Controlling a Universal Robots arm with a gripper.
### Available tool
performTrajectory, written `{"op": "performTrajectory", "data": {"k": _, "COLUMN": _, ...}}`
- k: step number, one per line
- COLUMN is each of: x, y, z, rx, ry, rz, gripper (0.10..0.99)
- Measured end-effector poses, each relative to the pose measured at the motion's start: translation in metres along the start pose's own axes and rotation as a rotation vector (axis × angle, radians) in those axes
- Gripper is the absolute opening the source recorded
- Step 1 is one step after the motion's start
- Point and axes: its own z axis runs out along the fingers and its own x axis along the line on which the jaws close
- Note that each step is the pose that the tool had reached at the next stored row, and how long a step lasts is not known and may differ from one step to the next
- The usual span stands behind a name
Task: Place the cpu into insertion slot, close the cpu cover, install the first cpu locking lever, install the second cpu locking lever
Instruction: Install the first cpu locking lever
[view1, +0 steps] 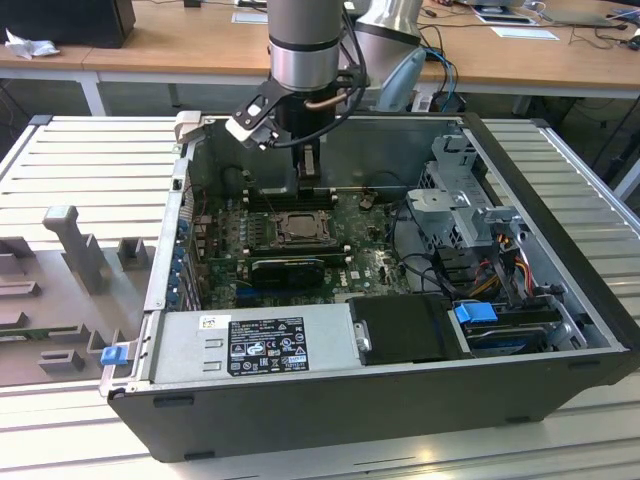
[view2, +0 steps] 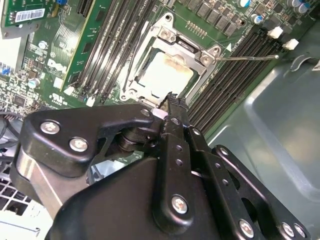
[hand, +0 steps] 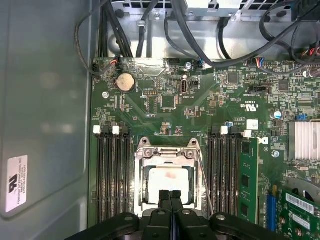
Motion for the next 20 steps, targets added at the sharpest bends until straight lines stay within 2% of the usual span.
{"op": "performTrajectory", "data": {"k": 3, "x": 0.0001, "y": 0.0002, "z": -0.0025, "rx": 0.000, "ry": 0.0004, "rz": -0.006, "gripper": 0.106}}
{"op": "performTrajectory", "data": {"k": 11, "x": 0.0000, "y": 0.0001, "z": -0.0025, "rx": 0.003, "ry": 0.0086, "rz": -0.164, "gripper": 0.106}}
{"op": "performTrajectory", "data": {"k": 16, "x": 0.0000, "y": 0.0002, "z": -0.0024, "rx": 0.005, "ry": 0.0130, "rz": -0.246, "gripper": 0.106}}
{"op": "performTrajectory", "data": {"k": 20, "x": 0.0000, "y": 0.0002, "z": -0.0024, "rx": 0.006, "ry": 0.0151, "rz": -0.288, "gripper": 0.106}}
